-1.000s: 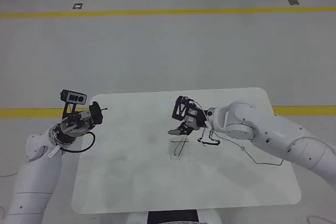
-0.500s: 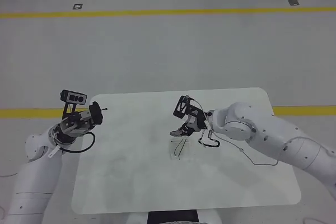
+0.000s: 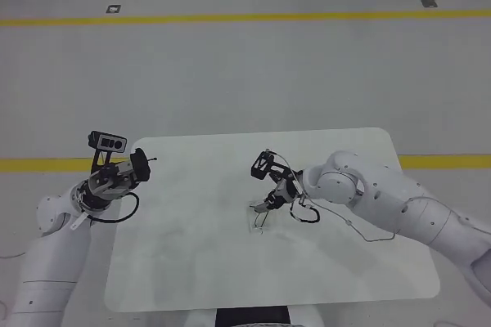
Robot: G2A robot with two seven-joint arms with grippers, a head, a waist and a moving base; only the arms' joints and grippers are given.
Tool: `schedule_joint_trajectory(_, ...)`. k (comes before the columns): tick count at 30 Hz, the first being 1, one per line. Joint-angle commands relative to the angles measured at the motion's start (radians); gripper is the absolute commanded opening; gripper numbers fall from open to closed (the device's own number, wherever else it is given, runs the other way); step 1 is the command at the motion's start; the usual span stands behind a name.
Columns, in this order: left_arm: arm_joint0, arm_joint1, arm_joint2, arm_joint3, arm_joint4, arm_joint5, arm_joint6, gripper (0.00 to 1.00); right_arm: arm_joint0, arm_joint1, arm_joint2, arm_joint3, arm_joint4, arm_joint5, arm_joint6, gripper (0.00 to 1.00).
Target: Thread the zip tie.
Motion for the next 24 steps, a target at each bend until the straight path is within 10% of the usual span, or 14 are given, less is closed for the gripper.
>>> schedule_joint_trajectory(1, 0.0, 0.0, 0.0, 0.0, 0.0, 0.0, 0.0, 0.0, 0.0, 0.0, 0.0, 0.0, 0.0, 0.0, 0.0, 1.0)
schedule_joint_trajectory(8, -0.008, -0.004, 0.019, -0.001, 0.095, 0.0, 0.001, 0.0, -0.029, -0.015, 0.006, -0.014, -0.075, 0.036, 0.015, 1.0)
schedule_joint_trajectory(24, -0.094, -0.08, 0.067, 0.118, 0.228, 0.0, -0.013, 0.0, -0.063, -0.081, 0.018, 0.021, -0.176, 0.085, 0.126, 1.0)
